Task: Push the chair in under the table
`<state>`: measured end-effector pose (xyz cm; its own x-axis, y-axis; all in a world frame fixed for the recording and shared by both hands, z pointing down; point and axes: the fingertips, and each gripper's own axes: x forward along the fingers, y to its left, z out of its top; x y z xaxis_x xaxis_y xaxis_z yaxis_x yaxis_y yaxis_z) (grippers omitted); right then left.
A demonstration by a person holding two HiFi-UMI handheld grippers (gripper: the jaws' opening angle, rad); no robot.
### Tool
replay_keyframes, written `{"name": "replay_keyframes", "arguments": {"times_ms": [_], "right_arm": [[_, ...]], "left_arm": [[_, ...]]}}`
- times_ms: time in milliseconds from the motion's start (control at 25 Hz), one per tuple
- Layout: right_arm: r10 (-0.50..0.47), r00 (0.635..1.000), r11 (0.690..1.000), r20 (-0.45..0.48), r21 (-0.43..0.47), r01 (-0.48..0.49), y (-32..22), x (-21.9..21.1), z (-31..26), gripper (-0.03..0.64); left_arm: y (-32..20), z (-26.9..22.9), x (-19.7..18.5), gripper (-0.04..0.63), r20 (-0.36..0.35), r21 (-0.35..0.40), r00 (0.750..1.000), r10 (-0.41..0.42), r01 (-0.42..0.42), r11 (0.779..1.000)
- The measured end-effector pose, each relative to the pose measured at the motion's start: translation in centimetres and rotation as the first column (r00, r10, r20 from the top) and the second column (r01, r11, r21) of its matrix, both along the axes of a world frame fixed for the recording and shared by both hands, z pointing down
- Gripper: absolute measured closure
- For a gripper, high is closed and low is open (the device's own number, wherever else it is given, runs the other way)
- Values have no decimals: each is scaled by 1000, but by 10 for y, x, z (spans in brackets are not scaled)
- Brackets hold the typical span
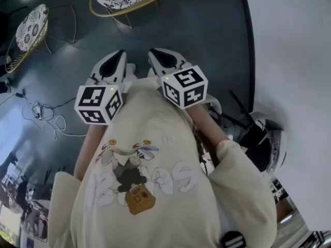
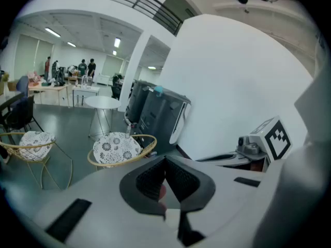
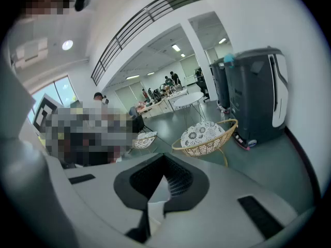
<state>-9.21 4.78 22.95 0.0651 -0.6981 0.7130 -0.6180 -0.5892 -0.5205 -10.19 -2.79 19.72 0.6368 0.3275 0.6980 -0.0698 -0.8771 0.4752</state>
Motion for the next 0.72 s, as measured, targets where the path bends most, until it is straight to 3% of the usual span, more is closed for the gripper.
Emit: {"name": "replay_keyframes", "arguments": {"times_ms": [160,360,520,720], "right_arm": [[29,997,998,71,57,-33,47,41,12,609],[115,991,985,69,125,-123,76,106,21,609],[109,990,970,90,207,-126,99,109,14,607],[46,990,978,134,194,-71,81,95,29,607]], "left_arm": [[35,5,31,586,25,59,998,-59,57,997],[66,22,76,586,25,109,999,-22,19,994],[102,18,87,586,3,118,1000,5,-5,993],[97,35,86,586,32,74,999,1,-3,997]]}}
